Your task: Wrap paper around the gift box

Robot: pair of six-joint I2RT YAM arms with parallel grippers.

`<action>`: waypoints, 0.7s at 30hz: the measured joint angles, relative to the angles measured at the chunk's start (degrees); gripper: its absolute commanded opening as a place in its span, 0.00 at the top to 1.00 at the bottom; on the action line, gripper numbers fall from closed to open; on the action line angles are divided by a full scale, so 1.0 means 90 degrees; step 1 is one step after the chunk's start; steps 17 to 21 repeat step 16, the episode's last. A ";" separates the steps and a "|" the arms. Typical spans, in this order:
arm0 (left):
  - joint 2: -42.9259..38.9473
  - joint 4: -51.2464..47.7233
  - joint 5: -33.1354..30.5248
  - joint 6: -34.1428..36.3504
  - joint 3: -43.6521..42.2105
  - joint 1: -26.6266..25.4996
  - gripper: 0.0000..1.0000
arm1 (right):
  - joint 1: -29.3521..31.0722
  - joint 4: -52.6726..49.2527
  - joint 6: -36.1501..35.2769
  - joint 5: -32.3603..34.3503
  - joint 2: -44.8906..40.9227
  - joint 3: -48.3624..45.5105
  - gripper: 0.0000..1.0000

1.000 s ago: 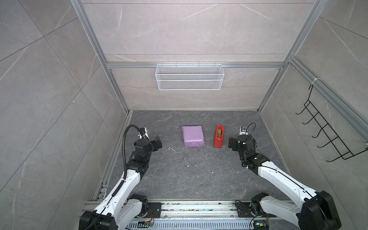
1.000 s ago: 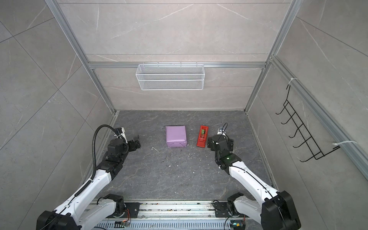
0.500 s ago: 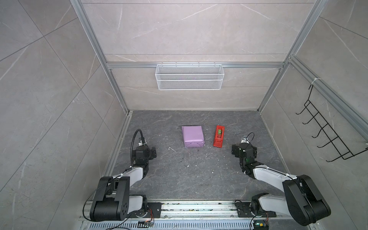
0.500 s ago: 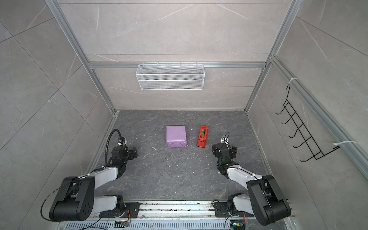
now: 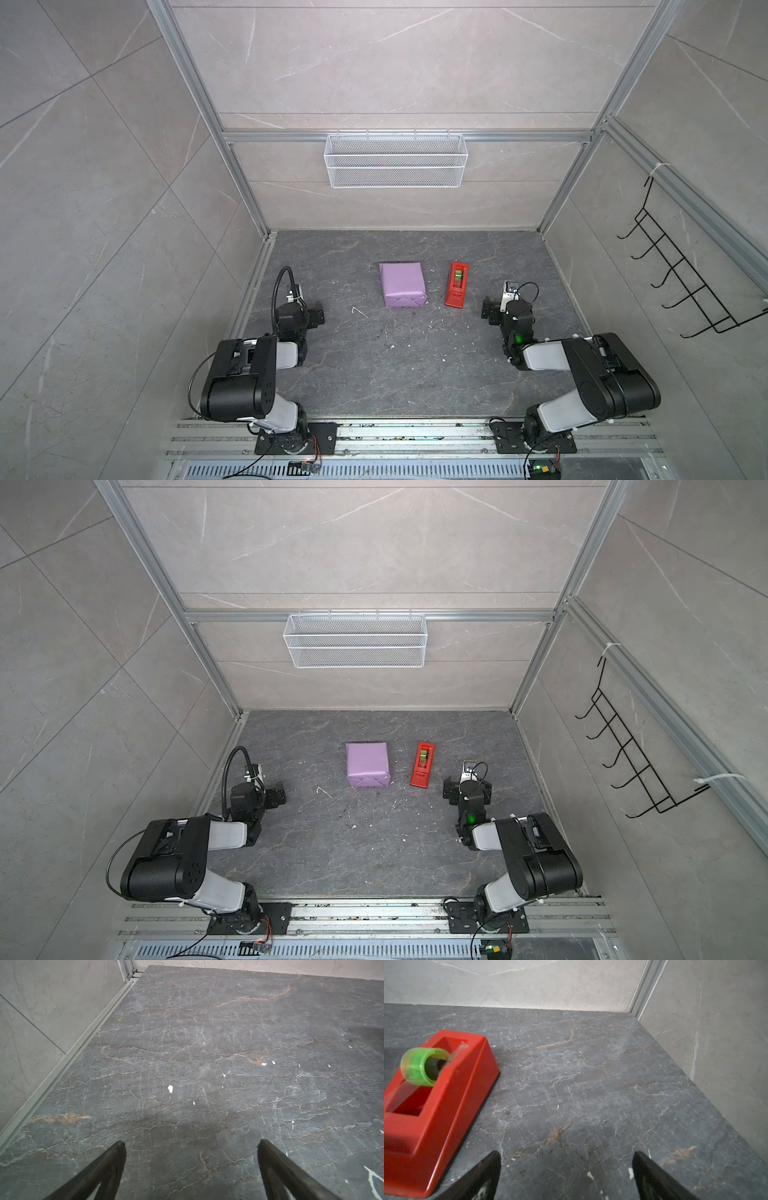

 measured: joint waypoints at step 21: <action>-0.0005 0.0024 0.0092 0.0002 0.0005 0.0000 0.00 | 0.0000 0.0061 0.0000 -0.0100 0.0000 0.0002 0.01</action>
